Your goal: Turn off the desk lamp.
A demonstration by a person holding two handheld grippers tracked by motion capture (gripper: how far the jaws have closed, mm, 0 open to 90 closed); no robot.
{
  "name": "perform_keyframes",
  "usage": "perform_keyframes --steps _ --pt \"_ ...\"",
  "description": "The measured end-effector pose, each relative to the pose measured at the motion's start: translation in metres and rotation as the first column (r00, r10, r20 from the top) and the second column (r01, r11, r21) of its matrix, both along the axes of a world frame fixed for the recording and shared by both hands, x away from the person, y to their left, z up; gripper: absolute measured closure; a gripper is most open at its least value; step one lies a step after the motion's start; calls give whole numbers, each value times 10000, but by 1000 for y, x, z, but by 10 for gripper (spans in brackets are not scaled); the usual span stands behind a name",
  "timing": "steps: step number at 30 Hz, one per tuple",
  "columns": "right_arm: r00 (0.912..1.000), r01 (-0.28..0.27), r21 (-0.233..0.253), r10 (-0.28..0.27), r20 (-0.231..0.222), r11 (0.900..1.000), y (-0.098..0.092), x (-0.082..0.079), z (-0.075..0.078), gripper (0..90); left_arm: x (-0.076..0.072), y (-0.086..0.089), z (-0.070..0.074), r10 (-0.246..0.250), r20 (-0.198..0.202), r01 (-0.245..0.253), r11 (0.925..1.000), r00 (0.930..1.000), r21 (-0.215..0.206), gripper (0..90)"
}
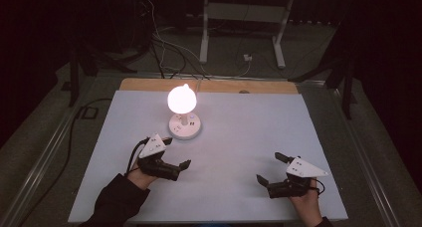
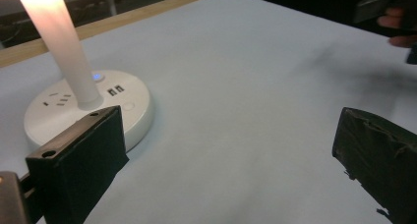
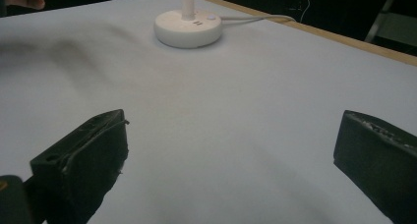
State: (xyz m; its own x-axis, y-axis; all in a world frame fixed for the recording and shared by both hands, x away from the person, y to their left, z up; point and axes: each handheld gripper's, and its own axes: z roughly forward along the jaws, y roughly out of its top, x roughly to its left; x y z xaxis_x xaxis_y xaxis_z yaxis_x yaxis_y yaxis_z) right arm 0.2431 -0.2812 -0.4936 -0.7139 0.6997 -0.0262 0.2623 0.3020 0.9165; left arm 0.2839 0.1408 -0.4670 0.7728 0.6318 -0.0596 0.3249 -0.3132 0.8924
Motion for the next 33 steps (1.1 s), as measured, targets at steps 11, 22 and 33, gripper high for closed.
perform_keyframes --steps 11,22,33 --pt "10000 10 4 -10 -3 10000 0 0 0 0 15 -14 -5 1046 99 -1048 9944 9945 164 4" --pt "10000 8 6 -8 -4 10000 0 1 0 0 28 -26 -5 1597 -221 -1597 9872 9869 20 5" --pt "10000 20 35 -20 1 10000 -1 1 0 0 39 -39 -2 2551 -248 -2543 9666 9666 306 4"
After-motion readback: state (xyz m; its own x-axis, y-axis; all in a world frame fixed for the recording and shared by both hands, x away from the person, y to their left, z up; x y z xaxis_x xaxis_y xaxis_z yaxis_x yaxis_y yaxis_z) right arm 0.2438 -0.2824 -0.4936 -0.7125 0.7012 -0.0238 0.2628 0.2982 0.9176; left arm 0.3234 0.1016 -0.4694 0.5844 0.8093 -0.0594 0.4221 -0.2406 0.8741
